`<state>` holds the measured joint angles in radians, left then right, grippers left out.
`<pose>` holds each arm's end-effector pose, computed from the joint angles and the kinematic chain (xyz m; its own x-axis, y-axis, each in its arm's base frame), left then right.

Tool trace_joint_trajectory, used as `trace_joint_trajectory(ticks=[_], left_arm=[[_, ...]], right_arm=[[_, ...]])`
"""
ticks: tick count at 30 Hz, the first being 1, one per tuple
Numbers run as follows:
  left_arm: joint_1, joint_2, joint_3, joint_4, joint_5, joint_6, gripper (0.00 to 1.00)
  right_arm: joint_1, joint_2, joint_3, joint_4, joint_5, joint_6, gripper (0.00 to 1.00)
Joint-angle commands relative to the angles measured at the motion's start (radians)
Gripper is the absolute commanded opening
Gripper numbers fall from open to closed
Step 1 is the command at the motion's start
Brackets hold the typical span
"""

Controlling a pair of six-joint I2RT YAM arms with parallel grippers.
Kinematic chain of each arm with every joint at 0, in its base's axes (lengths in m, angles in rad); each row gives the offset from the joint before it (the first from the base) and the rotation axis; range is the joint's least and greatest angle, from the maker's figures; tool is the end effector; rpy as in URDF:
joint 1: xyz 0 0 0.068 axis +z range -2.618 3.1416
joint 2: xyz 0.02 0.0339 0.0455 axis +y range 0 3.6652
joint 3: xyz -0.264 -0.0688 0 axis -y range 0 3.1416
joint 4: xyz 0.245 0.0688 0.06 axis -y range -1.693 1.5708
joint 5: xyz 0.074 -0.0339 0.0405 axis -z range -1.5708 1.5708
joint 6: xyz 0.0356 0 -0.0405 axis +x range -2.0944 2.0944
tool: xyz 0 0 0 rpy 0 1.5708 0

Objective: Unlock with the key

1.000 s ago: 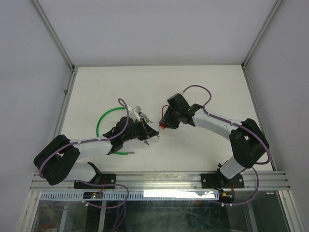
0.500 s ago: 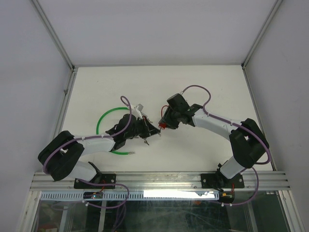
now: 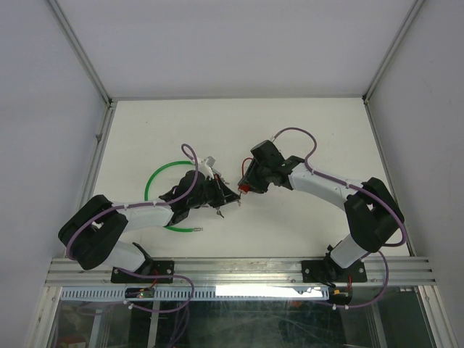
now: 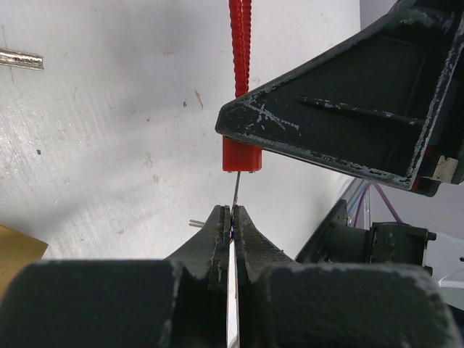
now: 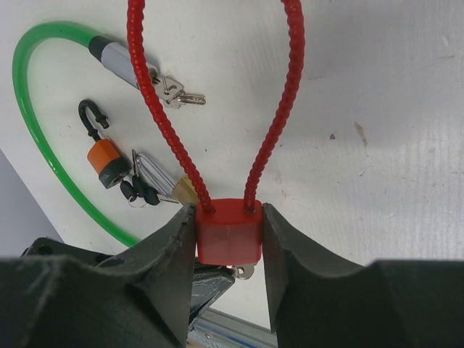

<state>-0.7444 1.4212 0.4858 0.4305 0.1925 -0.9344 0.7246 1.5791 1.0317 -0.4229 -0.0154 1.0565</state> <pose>0.1937 -0.1877 0.1603 -0.8453 -0.2946 -0.4457 0.1823 0.6252 -0.7589 0.2426 0.2155 0.2108 -0.8866 0.3778 -0.2669 0.2086 0.8416 0.4982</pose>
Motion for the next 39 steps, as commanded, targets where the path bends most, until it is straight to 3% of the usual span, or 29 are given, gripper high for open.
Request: trace_joint_trajectory(ticks=[1,39], left_arm=[[0.009,-0.004,0.029,0.033,0.006,-0.006,0.0],[0.015,0.048,0.019,0.051,0.018,-0.028,0.0]], right_arm=[[0.006,-0.036,0.0,0.038,0.005,-0.001,0.0],[0.006,-0.061,0.0,0.029,0.014,-0.002,0.0]])
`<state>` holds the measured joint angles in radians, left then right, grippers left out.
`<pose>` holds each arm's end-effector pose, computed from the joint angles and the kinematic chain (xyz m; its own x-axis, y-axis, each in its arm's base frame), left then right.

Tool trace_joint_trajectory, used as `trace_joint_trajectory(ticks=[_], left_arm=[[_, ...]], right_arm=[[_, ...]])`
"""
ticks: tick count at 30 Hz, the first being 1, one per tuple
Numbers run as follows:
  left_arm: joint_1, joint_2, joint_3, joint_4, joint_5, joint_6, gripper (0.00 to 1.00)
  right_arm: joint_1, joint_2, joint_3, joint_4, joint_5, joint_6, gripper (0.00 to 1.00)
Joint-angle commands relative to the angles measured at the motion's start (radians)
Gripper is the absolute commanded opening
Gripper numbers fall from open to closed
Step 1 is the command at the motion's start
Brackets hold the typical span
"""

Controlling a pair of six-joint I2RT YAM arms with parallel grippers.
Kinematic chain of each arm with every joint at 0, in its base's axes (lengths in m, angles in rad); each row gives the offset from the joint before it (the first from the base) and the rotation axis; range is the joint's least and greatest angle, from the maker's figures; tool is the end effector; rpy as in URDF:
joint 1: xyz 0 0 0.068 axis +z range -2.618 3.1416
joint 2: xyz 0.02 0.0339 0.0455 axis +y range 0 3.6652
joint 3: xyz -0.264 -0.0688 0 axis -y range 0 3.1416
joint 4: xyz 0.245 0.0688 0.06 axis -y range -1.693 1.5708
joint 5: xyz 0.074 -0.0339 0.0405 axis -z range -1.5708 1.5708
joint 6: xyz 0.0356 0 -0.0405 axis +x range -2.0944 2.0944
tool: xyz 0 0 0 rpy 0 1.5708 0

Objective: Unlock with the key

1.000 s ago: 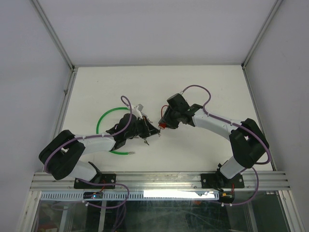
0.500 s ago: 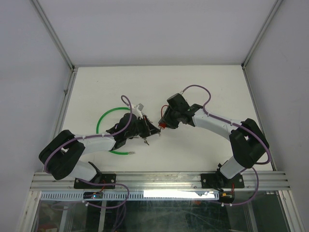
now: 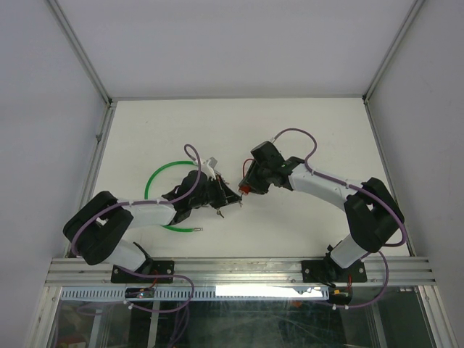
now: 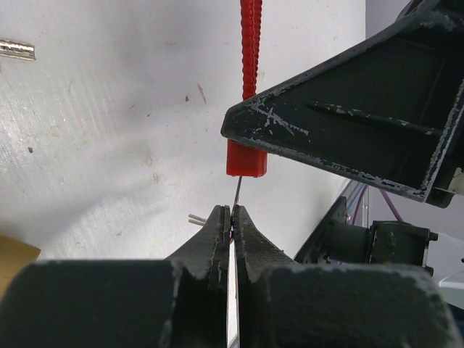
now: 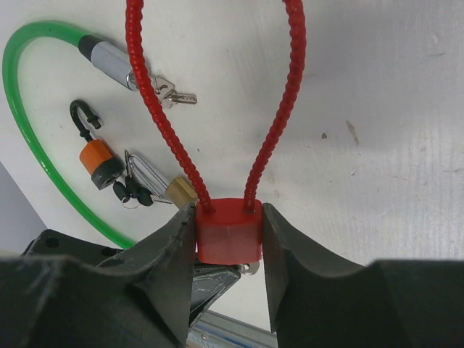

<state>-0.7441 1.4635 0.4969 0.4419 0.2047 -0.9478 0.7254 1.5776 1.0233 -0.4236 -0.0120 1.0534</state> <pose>0.1970 -0.1912 0.1539 -0.8587 -0.2903 -0.4223 0.1631 0.6263 -0.7623 0.2413 0.2146 0.2087 -0.8878 0.3742 -0.2677 0.2087 0.8461 0.4906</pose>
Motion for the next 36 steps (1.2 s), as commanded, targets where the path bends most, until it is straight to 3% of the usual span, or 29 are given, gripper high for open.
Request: trace_joint_trajectory(ticks=[1,14,36], left_arm=[[0.015,0.002,0.006,0.045,0.007,-0.015,0.0],[0.018,-0.086,0.015,0.039,-0.01,0.016,0.0],[0.019,-0.045,0.007,0.024,-0.039,0.0,0.0]], right_arm=[[0.005,-0.06,0.009,0.03,0.01,0.001,0.0],[0.006,-0.046,0.015,0.028,0.007,-0.003,0.0],[0.005,-0.052,0.023,0.023,0.007,-0.003,0.0]])
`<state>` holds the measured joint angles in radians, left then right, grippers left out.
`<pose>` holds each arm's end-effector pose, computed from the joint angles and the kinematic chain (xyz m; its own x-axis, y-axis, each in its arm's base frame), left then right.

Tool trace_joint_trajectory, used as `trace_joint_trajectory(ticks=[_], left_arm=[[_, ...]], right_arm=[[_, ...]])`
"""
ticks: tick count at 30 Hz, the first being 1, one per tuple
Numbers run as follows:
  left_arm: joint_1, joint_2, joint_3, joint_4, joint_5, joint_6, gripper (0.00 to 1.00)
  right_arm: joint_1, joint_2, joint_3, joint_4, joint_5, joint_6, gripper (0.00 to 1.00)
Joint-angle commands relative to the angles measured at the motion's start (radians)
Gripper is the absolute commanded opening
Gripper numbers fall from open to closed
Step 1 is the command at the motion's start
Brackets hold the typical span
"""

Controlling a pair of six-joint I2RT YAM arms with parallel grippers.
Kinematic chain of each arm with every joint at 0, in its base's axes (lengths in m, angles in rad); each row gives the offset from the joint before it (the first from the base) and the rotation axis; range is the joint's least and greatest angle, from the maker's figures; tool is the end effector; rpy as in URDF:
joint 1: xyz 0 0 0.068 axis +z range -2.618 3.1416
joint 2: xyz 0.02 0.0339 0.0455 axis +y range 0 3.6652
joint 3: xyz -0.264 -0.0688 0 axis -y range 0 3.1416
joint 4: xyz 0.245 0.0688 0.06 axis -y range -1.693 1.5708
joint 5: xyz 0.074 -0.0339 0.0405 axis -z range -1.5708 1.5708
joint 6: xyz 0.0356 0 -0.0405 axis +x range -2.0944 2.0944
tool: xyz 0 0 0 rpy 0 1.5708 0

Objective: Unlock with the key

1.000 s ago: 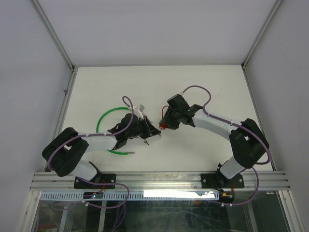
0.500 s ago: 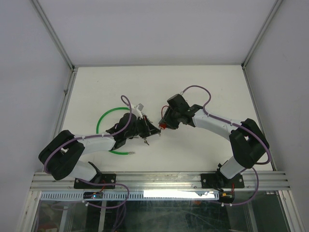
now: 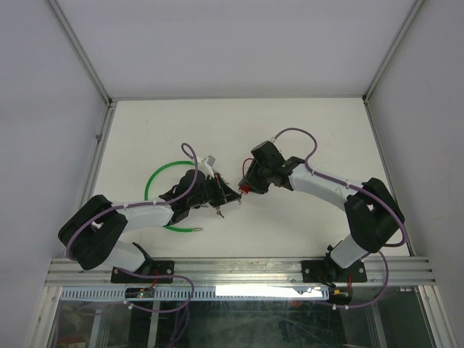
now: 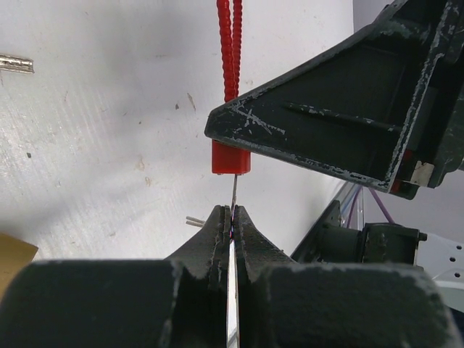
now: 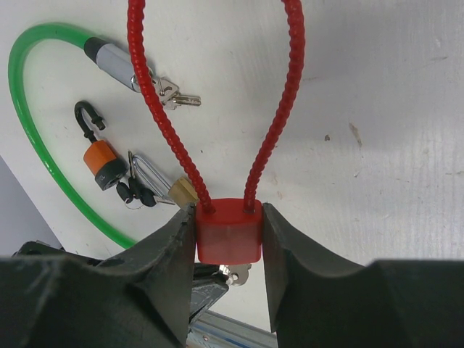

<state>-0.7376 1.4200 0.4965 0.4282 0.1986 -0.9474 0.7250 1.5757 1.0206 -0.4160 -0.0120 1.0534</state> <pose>0.1964 -0.1880 0.1635 -0.8449 -0.3077 -0.4375 0.1743 0.6149 -0.7691 0.2415 0.2145 0.2089 -0.8863 0.3758 -0.2705 0.2065 0.8437 0.4954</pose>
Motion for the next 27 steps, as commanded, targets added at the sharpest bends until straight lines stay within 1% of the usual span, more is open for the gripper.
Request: trace_joint_trajectory(ticks=[1,15,27], left_arm=[[0.012,0.0,0.007,0.038,-0.035,-0.001,0.0],[0.013,0.002,-0.002,0.052,-0.029,-0.005,0.0],[0.013,0.002,-0.011,0.095,-0.031,-0.018,0.0]], right_arm=[[0.005,-0.051,0.026,0.016,0.007,-0.004,0.0],[0.006,-0.061,0.02,0.023,-0.002,0.004,0.0],[0.005,-0.058,0.012,0.041,-0.021,0.02,0.0]])
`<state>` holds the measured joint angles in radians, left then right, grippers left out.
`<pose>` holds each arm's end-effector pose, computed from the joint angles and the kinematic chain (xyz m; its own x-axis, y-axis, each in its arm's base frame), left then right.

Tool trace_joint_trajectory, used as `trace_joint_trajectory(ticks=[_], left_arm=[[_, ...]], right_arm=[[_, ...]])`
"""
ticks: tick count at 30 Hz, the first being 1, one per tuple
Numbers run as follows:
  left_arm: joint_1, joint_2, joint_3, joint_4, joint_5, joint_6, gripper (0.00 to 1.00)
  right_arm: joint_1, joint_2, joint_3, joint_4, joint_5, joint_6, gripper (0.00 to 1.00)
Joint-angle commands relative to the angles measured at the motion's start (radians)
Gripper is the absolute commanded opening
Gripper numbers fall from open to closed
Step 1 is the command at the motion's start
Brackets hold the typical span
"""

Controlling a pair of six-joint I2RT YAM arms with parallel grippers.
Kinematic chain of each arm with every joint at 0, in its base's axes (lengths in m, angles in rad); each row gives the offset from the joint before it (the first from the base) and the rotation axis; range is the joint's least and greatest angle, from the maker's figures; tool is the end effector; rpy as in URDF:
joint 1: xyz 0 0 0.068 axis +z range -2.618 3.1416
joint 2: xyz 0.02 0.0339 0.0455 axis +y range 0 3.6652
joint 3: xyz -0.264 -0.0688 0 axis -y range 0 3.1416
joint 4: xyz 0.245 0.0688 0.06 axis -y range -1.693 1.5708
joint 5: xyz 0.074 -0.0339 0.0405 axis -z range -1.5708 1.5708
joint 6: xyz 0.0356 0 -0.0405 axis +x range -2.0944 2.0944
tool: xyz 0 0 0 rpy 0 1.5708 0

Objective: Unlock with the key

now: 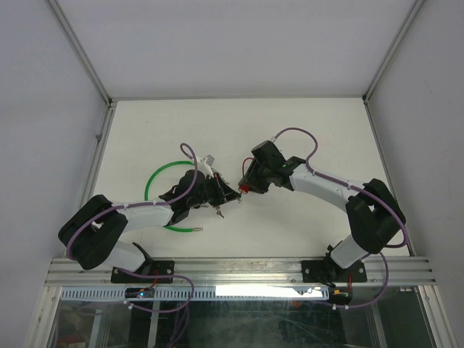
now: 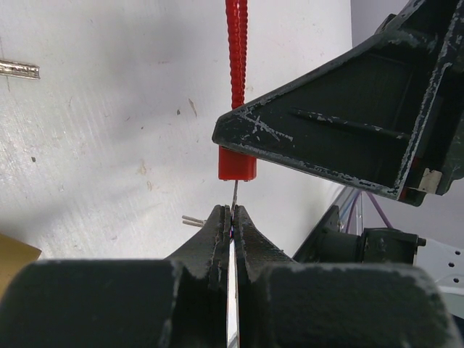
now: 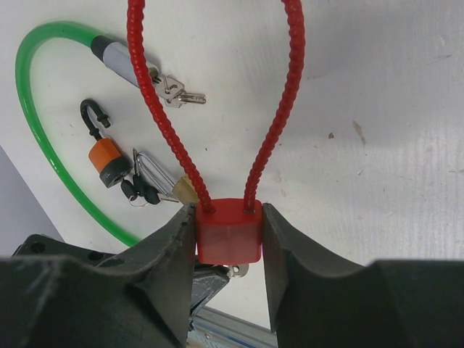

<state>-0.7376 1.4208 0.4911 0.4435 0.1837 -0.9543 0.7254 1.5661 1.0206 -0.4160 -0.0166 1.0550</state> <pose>0.1966 -0.1874 0.1631 -0.8369 -0.3234 -0.4415 0.1692 0.6143 -0.7707 0.2406 0.2141 0.2118 -0.8859 0.3770 -0.2704 0.2031 0.8392 0.5045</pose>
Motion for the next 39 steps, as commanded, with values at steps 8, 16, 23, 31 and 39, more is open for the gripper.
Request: trace_joint_trajectory(ticks=[8,16,23,31,39], left_arm=[[0.011,0.001,-0.011,0.13,-0.048,-0.022,0.0],[0.004,0.035,-0.013,0.153,-0.063,-0.02,0.0],[0.006,0.04,-0.004,0.151,-0.066,-0.006,0.0],[0.039,0.001,0.004,0.109,-0.054,0.039,0.0],[0.083,-0.05,0.0,0.076,-0.026,0.058,0.0]], right_arm=[[0.005,-0.048,-0.001,0.061,-0.041,0.048,0.0],[0.005,-0.044,-0.006,0.082,-0.065,0.055,0.0],[0.008,-0.03,0.001,0.089,-0.102,0.033,0.0],[0.006,0.004,0.05,0.029,-0.123,-0.032,0.0],[0.008,0.02,0.072,0.017,-0.134,-0.051,0.0]])
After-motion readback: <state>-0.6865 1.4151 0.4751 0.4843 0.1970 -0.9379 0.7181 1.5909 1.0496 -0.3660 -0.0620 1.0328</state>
